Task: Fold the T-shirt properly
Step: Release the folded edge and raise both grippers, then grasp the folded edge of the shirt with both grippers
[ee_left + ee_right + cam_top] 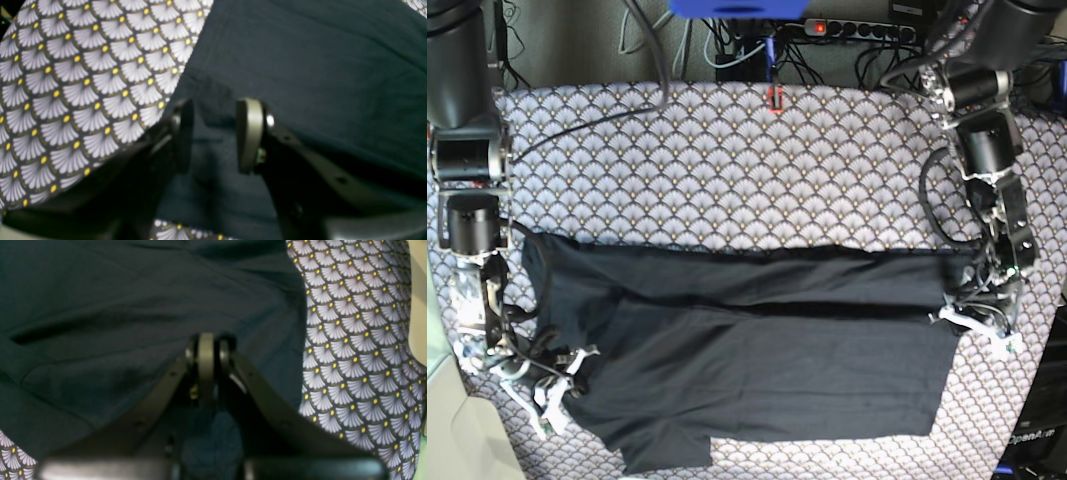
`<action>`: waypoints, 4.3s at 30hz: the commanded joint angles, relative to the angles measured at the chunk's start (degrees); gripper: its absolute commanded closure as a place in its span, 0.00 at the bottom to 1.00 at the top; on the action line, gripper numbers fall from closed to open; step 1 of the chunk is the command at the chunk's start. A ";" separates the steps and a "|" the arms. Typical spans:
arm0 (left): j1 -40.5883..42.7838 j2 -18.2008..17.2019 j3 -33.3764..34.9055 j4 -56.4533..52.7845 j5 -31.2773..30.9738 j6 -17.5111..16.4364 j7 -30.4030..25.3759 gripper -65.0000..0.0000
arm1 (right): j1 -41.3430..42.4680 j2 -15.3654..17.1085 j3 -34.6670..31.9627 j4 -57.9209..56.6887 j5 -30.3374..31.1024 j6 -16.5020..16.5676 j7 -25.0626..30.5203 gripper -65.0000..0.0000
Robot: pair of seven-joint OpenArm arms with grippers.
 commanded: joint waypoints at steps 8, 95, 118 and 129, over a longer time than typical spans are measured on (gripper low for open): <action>2.85 -0.94 -0.15 4.47 -0.63 -0.76 -1.13 0.68 | 2.09 2.79 0.03 1.28 0.61 0.16 1.11 0.84; 25.35 0.56 -6.66 31.54 -0.36 -0.76 1.86 0.18 | -33.16 -0.20 30.80 20.44 0.61 5.74 -5.92 0.37; 22.28 -0.14 -6.66 28.82 -0.63 -0.76 1.42 0.17 | -31.14 -0.29 30.53 14.20 0.52 5.74 -0.47 1.00; 13.57 -0.58 -6.31 15.54 -0.27 -0.76 -0.25 0.17 | -31.40 -0.29 27.98 14.20 0.52 5.74 -0.47 1.00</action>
